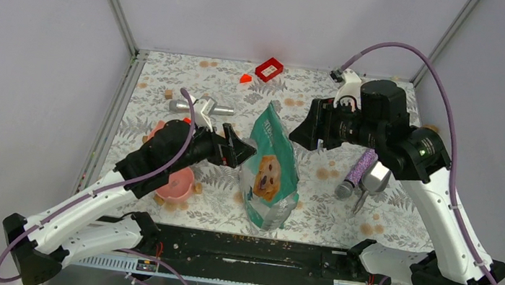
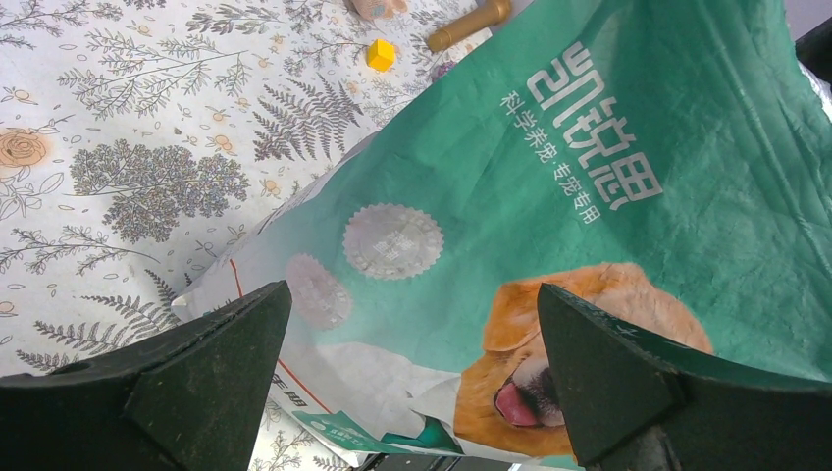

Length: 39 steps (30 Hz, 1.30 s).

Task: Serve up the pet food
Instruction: Open the pet food bag at the center of the board.

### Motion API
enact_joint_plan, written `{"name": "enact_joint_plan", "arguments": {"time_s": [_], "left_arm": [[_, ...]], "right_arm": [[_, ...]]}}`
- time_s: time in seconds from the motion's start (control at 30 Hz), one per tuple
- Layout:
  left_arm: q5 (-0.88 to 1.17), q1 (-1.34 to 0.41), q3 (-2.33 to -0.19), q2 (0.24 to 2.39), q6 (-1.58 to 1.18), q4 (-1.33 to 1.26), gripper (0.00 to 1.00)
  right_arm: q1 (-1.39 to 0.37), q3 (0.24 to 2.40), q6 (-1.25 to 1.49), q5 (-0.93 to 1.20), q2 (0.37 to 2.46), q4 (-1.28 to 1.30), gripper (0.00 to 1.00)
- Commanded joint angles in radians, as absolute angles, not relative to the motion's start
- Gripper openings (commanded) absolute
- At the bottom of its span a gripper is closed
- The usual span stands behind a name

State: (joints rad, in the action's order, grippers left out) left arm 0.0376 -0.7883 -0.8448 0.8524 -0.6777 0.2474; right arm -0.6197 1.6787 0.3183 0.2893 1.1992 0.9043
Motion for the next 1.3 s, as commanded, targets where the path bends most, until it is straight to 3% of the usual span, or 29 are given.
{"name": "enact_joint_plan", "arguments": {"time_s": [0.0, 0.1, 0.3, 0.47, 0.53, 0.67, 0.73, 1.1, 1.27], "left_arm": [[0.041, -0.785, -0.89, 0.852, -0.658, 0.212, 0.99], [0.051, -0.785, -0.892, 0.863, -0.658, 0.207, 0.99], [0.055, -0.785, -0.893, 0.864, -0.657, 0.209, 0.99], [0.057, -0.785, -0.891, 0.867, -0.656, 0.204, 0.99], [0.067, -0.785, -0.889, 0.869, -0.659, 0.194, 0.99], [0.07, -0.785, -0.89, 0.879, -0.662, 0.182, 0.99], [0.072, -0.784, -0.888, 0.88, -0.66, 0.18, 0.99], [0.107, -0.785, -0.898, 0.893, -0.653, 0.142, 0.99], [0.112, -0.784, -0.907, 0.904, -0.65, 0.136, 0.99]], "right_arm": [[-0.621, 1.726, 0.278, 0.355, 1.216, 0.932, 0.66], [-0.621, 1.733, 0.282, 0.345, 1.222, 0.929, 0.65], [-0.62, 1.745, 0.288, 0.294, 1.246, 0.972, 0.54], [-0.62, 1.751, 0.317, 0.299, 1.253, 0.964, 0.53], [-0.621, 1.753, 0.342, 0.297, 1.247, 0.941, 0.44], [-0.621, 1.754, 0.388, 0.313, 1.245, 0.931, 0.1], [-0.621, 1.747, 0.397, 0.339, 1.247, 0.932, 0.01], [-0.622, 1.766, 0.355, 0.318, 1.315, 1.027, 0.18], [-0.626, 1.77, 0.353, 0.417, 1.323, 1.003, 0.29]]}}
